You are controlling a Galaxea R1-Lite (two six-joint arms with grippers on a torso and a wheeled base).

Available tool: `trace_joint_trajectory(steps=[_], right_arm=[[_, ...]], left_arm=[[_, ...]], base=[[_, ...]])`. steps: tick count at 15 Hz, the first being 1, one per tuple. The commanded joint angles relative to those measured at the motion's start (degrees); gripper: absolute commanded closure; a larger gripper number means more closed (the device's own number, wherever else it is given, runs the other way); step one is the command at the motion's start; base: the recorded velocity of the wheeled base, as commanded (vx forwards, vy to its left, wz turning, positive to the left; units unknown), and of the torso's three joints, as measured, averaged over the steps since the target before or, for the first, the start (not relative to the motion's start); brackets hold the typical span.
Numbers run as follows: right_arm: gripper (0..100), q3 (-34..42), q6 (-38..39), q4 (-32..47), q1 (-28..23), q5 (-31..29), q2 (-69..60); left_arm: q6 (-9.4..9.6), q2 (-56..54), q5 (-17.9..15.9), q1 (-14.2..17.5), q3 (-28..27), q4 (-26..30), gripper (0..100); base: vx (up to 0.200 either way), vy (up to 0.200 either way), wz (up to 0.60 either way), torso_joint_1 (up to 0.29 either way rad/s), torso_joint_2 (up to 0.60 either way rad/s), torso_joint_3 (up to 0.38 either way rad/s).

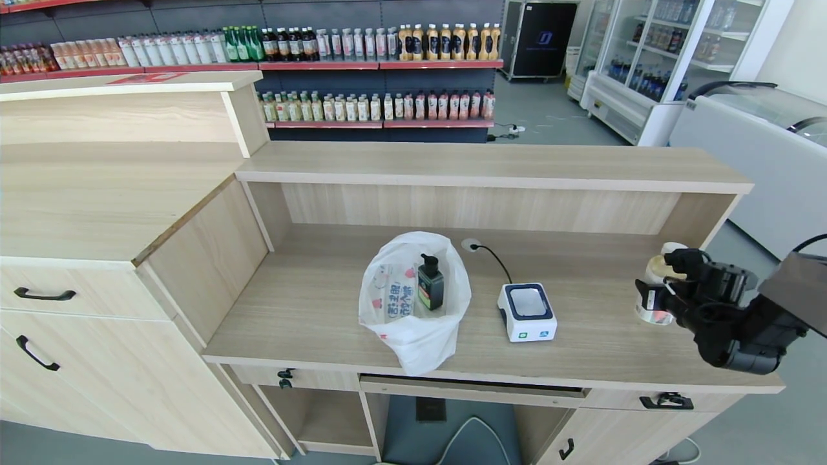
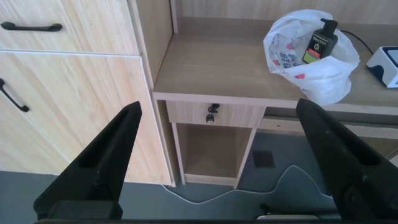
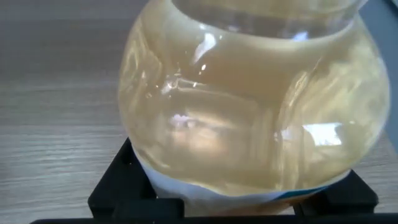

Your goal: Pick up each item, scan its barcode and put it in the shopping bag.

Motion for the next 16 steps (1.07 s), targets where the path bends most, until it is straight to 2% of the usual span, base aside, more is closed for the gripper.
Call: trace_joint_trajectory(steps=[1,2,3,4,6,7,10,12,13,16], right_arm=[[100,-1.9,12.2,29.3,3.5,8.3,-27.9],[100,-3.8,12.8,41.5,4.3,15.0,-35.8],[100,-5.2,12.8,47.9,4.8,20.9,-40.5],[100,-6.3,12.9,52.1,6.3,30.5,-45.5],[100,-5.5,13.1,52.6,8.7,42.8,-49.5],[100,-5.1,13.1,52.9,11.0,45.9,-51.0],[100,-5.3,14.9,56.4,22.3,48.6,-56.7],[100,-2.3,15.5,57.8,28.9,48.8,-60.7],[100,-1.4,15.5,57.9,29.6,49.1,-61.5],[100,7.7,15.5,57.9,32.9,50.2,-69.1]], left_arm=[[-0.01,0.0,0.0,0.0,0.0,0.0,0],[-0.01,0.0,0.0,0.0,0.0,0.0,0],[-0.01,0.0,0.0,0.0,0.0,0.0,0],[-0.01,0.0,0.0,0.0,0.0,0.0,0],[-0.01,0.0,0.0,0.0,0.0,0.0,0],[-0.01,0.0,0.0,0.0,0.0,0.0,0],[-0.01,0.0,0.0,0.0,0.0,0.0,0],[-0.01,0.0,0.0,0.0,0.0,0.0,0],[-0.01,0.0,0.0,0.0,0.0,0.0,0],[-0.01,0.0,0.0,0.0,0.0,0.0,0]], base=[[0.000,0.000,0.00,0.000,0.00,0.000],[0.000,0.000,0.00,0.000,0.00,0.000],[0.000,0.000,0.00,0.000,0.00,0.000],[0.000,0.000,0.00,0.000,0.00,0.000],[0.000,0.000,0.00,0.000,0.00,0.000],[0.000,0.000,0.00,0.000,0.00,0.000],[0.000,0.000,0.00,0.000,0.00,0.000],[0.000,0.000,0.00,0.000,0.00,0.000],[0.000,0.000,0.00,0.000,0.00,0.000],[0.000,0.000,0.00,0.000,0.00,0.000]])
